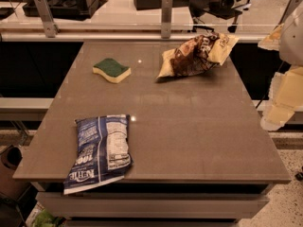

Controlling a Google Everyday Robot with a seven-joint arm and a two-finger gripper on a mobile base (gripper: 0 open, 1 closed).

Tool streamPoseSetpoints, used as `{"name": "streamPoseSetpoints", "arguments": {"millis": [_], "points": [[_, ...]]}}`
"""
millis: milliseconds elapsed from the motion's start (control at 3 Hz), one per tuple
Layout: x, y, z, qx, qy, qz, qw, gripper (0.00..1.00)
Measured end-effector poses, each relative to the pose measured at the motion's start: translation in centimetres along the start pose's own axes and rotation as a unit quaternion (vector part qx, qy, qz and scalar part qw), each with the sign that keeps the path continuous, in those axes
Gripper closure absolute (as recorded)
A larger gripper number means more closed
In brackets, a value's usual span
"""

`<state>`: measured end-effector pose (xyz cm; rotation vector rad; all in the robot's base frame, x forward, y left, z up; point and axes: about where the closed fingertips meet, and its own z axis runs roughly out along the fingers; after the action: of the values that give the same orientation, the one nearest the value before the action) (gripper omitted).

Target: Pick sponge

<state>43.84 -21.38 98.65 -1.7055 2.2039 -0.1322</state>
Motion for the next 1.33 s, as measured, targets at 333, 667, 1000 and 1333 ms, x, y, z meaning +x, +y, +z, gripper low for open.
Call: {"name": "streamPoseSetpoints", "arguments": {"millis": [333, 667, 1000, 1333], "points": [[0.0, 0.0, 0.0, 0.000, 0.000, 0.000, 1.0000, 0.00], [-0.2, -0.4, 0.3, 0.003, -0.032, 0.040, 0.9987, 0.00], [-2.2, -1.5, 1.5, 0.004, -0.100, 0.110, 0.9888, 0.00], [-4.7, -2.3, 2.7, 0.012, -0.174, 0.180, 0.9682, 0.00]]}}
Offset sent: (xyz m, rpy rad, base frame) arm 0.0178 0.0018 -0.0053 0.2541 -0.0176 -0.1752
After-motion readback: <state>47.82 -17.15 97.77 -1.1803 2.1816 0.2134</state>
